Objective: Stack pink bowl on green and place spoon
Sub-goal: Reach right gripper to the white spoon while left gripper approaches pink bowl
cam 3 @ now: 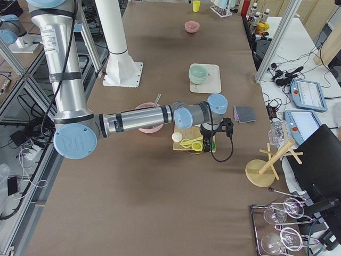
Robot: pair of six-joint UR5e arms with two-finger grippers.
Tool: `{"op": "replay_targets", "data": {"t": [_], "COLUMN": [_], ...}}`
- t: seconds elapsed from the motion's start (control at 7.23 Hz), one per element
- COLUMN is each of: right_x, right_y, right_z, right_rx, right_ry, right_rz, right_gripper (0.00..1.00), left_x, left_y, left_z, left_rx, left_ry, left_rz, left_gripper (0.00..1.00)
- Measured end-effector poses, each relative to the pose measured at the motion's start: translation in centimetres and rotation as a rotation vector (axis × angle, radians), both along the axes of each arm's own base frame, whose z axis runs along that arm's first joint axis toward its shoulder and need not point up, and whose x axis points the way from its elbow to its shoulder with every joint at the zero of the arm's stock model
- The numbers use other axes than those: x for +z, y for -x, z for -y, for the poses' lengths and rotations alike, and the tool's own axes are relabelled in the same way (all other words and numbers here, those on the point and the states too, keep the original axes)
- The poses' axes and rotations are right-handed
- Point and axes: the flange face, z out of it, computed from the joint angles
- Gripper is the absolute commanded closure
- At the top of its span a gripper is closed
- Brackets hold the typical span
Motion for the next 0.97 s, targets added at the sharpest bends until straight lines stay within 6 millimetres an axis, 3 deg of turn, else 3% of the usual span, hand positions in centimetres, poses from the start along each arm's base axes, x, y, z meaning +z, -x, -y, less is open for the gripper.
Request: {"op": "replay_targets", "data": {"t": [0.41,0.55,0.83,0.97], "right_x": [-2.5,-3.4,-4.3,-4.4], "right_y": [8.8,10.9,13.1,13.5], "right_z": [-1.2,-1.4,-1.8,-1.9], "right_rx": [0.034,0.044,0.048,0.046], "right_ry": [-0.007,0.001,0.009,0.009], "right_rz": [0.004,0.001,-0.002,-0.003], "right_gripper": [0.0,0.0,0.0,0.0], "left_x": [-0.3,0.2,0.7,1.0], "left_y": [-6.9,-9.0,-13.6,-14.7], "left_z": [5.1,6.6,7.8,8.0], "left_rx": [0.031,0.033,0.046,0.054], "left_ry": [0.087,0.102,0.092,0.095], "left_rz": [-0.005,0.03,0.116,0.127], "left_gripper": [0.02,0.02,0.03,0.35]}}
